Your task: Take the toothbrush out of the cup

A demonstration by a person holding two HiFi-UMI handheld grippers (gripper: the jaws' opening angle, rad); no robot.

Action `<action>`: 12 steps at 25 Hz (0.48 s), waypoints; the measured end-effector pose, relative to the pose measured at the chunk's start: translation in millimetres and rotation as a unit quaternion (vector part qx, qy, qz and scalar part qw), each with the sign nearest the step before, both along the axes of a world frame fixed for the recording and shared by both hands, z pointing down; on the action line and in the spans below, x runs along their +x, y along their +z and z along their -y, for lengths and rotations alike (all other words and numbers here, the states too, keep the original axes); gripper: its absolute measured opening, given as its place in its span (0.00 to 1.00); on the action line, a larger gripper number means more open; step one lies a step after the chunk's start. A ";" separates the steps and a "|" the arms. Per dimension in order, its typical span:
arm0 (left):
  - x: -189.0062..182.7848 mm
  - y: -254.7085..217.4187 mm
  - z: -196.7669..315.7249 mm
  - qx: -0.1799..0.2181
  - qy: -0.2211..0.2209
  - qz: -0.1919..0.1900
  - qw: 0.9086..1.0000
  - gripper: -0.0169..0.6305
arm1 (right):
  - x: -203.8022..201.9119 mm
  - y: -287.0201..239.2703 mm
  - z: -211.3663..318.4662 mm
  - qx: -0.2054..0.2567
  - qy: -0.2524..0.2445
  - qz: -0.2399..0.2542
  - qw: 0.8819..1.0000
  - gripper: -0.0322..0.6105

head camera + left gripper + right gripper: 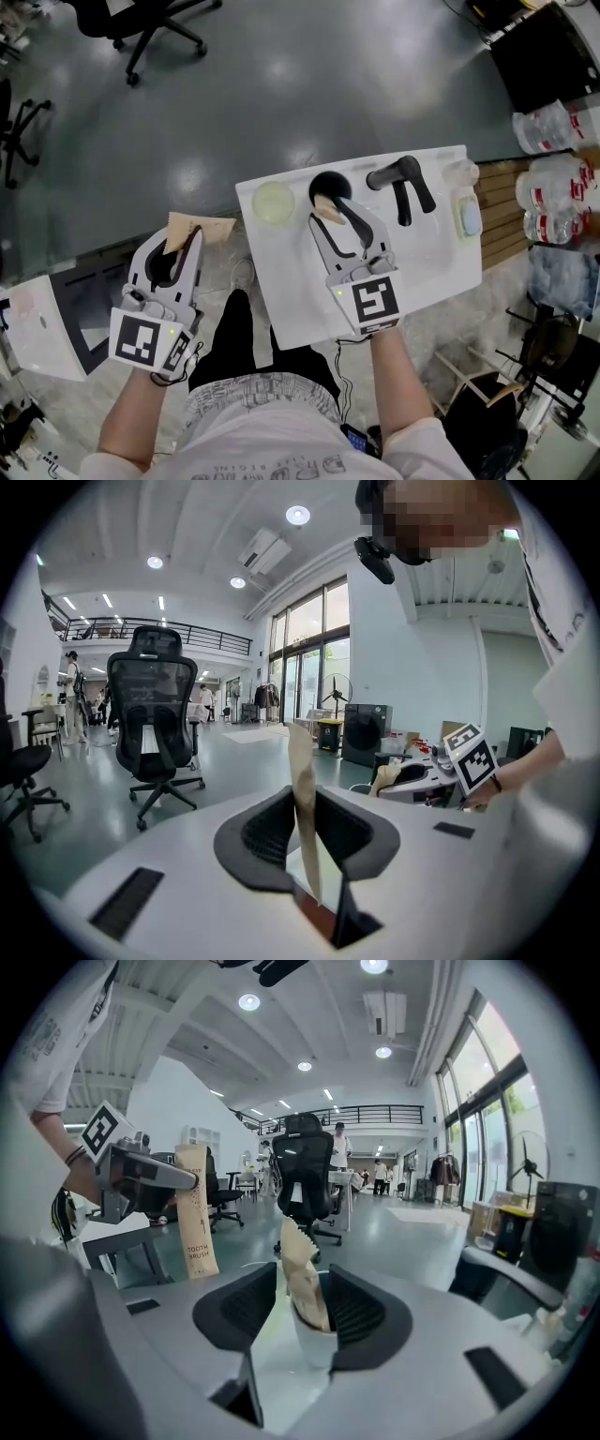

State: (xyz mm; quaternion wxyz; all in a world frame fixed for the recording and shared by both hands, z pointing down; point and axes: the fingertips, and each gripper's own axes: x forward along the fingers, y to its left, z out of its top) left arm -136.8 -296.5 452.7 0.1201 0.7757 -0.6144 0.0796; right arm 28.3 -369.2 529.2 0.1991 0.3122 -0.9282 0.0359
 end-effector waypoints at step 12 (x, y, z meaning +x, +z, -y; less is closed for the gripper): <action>-3.6 -3.3 4.3 0.003 0.003 -0.006 1.000 0.14 | 0.5 -0.1 4.5 0.004 0.013 -0.003 1.000 0.20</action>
